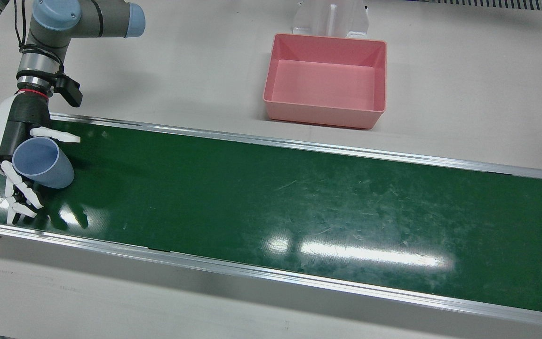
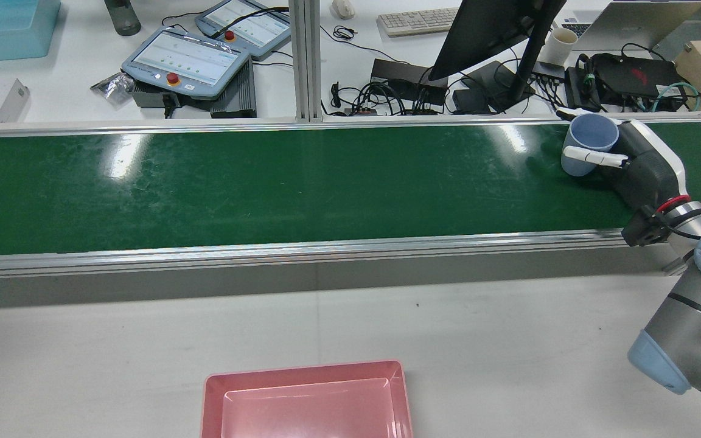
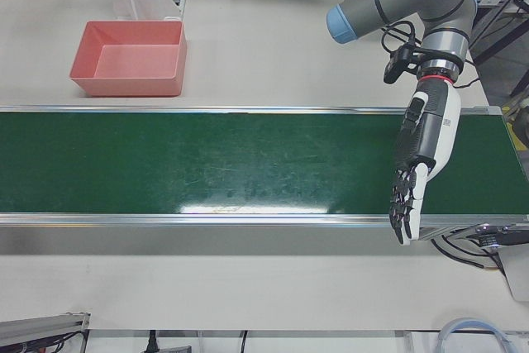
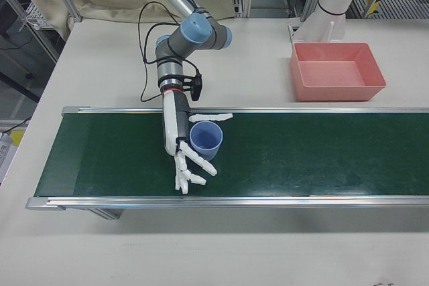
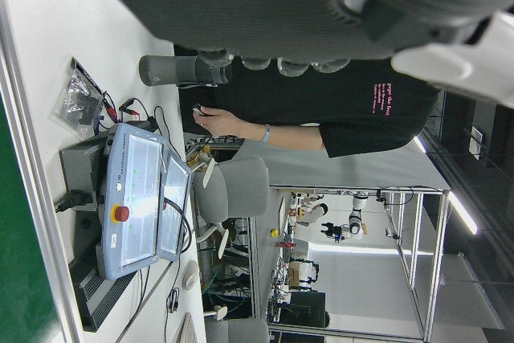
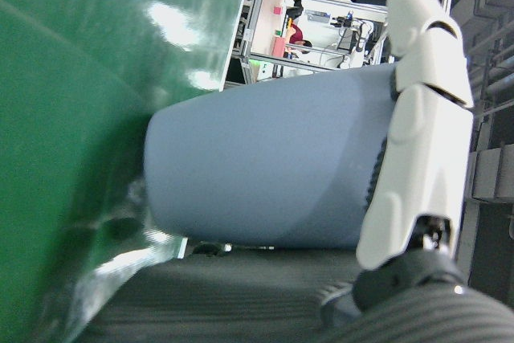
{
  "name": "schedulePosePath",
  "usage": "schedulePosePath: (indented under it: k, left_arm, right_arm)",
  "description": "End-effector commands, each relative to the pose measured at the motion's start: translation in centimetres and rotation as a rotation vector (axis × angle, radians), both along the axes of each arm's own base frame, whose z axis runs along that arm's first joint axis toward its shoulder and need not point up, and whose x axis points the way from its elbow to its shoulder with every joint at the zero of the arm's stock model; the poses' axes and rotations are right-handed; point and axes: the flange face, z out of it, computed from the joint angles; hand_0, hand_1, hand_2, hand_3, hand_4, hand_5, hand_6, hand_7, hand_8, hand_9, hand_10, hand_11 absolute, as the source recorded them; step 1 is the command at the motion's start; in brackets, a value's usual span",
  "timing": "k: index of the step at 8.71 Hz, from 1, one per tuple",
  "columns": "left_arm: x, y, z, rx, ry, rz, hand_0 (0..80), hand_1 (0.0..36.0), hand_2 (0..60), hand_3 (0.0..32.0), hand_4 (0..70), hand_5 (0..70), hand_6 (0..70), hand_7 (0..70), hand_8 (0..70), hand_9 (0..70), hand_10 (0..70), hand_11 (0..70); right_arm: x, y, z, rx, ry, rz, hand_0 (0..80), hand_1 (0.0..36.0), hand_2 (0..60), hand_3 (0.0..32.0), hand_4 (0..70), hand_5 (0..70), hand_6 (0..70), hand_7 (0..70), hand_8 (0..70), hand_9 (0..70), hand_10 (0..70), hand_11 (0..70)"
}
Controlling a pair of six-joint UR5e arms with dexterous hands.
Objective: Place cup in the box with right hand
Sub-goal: 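Lift the blue cup off the belt and carry it toward the robot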
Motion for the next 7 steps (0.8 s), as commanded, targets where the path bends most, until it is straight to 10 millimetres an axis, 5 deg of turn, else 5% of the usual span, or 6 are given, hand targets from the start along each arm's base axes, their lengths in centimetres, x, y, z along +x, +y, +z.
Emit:
schedulePosePath:
  k: [1,2,4,5,7]
  left_arm:
    - [0.0,0.0,0.0,0.001,0.0,0.0,0.0,0.0,0.0,0.0,0.0,0.0,0.0,0.0,0.0,0.0,0.0,0.0]
    - [0.0,0.0,0.0,-0.001,0.0,0.0,0.0,0.0,0.0,0.0,0.0,0.0,0.0,0.0,0.0,0.0,0.0,0.0]
    - [0.0,0.0,0.0,-0.001,0.0,0.0,0.0,0.0,0.0,0.0,0.0,0.0,0.0,0.0,0.0,0.0,0.0,0.0]
    - [0.0,0.0,0.0,-0.001,0.0,0.0,0.0,0.0,0.0,0.0,0.0,0.0,0.0,0.0,0.0,0.0,0.0,0.0]
    - [0.0,0.0,0.0,-0.001,0.0,0.001,0.0,0.0,0.0,0.0,0.0,0.0,0.0,0.0,0.0,0.0,0.0,0.0]
  right_arm:
    - [-0.4,0.3,-1.1,0.014,-0.024,0.019,56.2,32.7,60.0,0.0,69.1,24.4,52.9,70.0,70.0,70.0,66.5,70.0]
    - [-0.1,0.6,-3.3,0.044,-0.044,0.019,56.5,36.0,60.0,0.0,70.0,27.0,55.1,70.0,70.0,70.0,70.0,70.0]
    - [-0.3,1.1,-8.5,0.119,-0.097,0.014,63.8,36.0,60.0,0.0,70.0,28.3,55.8,70.0,70.0,70.0,70.0,70.0]
    - [-2.1,0.9,-11.6,0.141,-0.109,-0.015,62.4,36.0,60.0,0.0,70.0,28.2,55.7,70.0,70.0,70.0,70.0,70.0]
    - [-11.5,4.4,-19.1,0.253,-0.154,-0.177,61.7,36.0,60.0,0.0,70.0,27.6,55.4,70.0,70.0,70.0,70.0,70.0]
